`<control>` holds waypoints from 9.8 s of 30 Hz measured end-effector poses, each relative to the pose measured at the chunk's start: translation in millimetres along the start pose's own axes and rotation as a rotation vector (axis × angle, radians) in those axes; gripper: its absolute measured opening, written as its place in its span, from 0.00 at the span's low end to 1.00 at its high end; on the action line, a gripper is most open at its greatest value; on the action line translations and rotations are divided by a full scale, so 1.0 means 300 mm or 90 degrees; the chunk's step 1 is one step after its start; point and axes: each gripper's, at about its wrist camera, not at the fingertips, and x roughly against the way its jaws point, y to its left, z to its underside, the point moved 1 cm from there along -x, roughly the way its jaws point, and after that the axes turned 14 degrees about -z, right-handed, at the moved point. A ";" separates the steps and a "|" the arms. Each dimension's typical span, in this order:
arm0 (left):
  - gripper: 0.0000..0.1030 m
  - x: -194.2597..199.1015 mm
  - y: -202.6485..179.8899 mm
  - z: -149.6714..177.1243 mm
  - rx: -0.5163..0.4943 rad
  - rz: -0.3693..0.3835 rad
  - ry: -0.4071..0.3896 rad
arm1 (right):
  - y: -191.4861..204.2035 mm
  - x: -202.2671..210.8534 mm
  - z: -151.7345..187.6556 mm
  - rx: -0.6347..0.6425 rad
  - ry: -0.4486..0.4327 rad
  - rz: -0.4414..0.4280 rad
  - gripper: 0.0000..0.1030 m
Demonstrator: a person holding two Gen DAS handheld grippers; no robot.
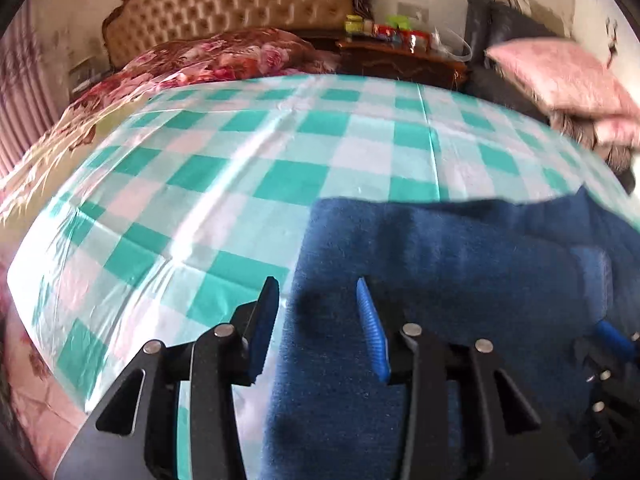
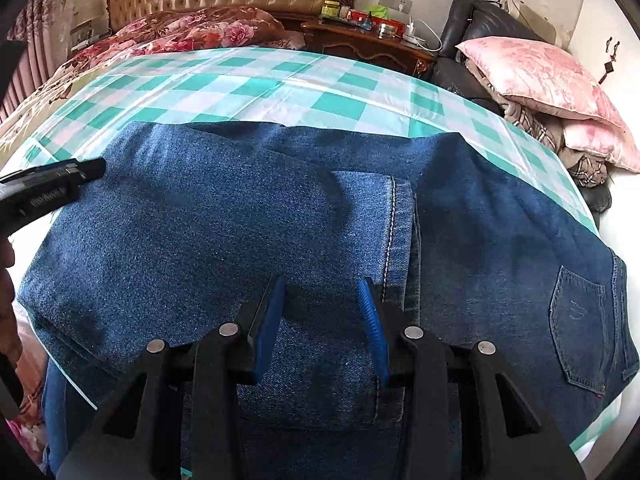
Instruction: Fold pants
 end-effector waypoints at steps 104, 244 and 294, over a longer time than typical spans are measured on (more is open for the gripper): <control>0.42 0.013 0.113 -0.010 0.026 0.093 -0.009 | -0.207 -0.078 -0.124 -0.074 -0.037 0.031 0.52; 0.12 0.939 -1.256 0.186 -0.288 0.466 -0.268 | -1.157 0.424 -0.202 -0.231 -0.037 -0.313 0.10; 0.18 0.422 -1.694 -0.165 -0.279 0.534 0.005 | -1.348 0.610 0.349 -0.376 -0.097 -0.164 0.06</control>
